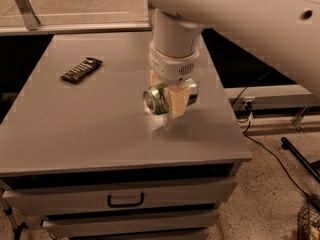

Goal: Knock green can over

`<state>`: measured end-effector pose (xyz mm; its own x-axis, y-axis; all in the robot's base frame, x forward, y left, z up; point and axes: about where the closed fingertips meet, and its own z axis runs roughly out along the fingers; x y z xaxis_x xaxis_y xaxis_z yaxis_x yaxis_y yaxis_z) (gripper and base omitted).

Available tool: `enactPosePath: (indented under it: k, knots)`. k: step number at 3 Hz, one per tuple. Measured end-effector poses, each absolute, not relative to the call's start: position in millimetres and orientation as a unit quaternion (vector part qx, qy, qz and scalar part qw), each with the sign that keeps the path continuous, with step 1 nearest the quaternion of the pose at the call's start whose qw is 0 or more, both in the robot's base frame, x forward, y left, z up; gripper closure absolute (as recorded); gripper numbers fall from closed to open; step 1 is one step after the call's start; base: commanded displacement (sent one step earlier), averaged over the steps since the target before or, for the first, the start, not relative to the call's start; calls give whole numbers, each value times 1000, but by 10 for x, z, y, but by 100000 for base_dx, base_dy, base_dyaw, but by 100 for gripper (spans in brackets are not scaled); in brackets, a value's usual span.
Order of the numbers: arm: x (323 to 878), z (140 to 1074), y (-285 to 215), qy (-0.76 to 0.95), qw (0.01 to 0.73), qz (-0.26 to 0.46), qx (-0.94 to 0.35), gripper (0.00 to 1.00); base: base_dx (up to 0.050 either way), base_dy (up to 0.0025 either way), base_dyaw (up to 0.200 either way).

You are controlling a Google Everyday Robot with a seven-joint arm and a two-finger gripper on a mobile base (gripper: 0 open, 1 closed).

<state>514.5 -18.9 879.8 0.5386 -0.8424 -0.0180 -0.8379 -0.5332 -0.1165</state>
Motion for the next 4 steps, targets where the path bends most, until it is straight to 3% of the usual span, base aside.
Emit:
enactPosePath:
  k: [4]
  knots:
    - [4870, 8322, -39, 434, 12, 2, -901, 100, 0, 0, 0]
